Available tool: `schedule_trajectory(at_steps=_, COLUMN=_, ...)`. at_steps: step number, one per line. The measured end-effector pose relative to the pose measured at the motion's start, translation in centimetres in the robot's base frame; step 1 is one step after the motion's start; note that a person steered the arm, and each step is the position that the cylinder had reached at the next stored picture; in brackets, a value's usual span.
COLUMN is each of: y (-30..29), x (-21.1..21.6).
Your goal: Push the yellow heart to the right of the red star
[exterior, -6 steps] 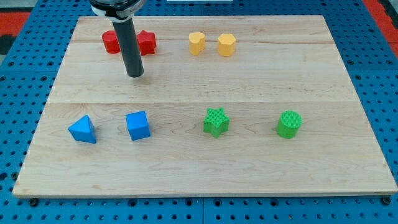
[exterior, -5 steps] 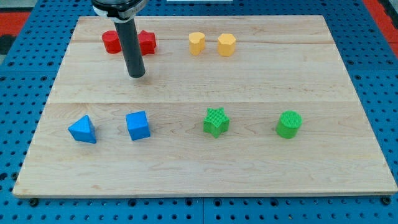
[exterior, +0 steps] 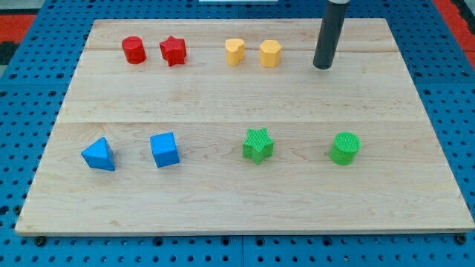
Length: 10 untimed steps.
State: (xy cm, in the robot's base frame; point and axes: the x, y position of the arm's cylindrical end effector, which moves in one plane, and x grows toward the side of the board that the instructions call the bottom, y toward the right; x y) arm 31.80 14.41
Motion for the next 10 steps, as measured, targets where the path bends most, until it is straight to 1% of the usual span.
schedule_trajectory(at_steps=1, y=0.2, x=0.0)
schedule_trajectory(at_steps=2, y=-3.0, x=-0.8)
schedule_trajectory(at_steps=3, y=-9.3, x=-2.2)
schedule_trajectory(at_steps=4, y=-13.3, x=-2.2)
schedule_trajectory(at_steps=5, y=-12.2, x=-2.1)
schedule_trajectory(at_steps=6, y=-8.7, x=-2.1)
schedule_trajectory(at_steps=7, y=-5.0, x=-5.9)
schedule_trajectory(at_steps=8, y=-6.9, x=-7.0)
schedule_trajectory(at_steps=9, y=-14.7, x=-3.5)
schedule_trajectory(at_steps=10, y=-20.9, x=-0.1)
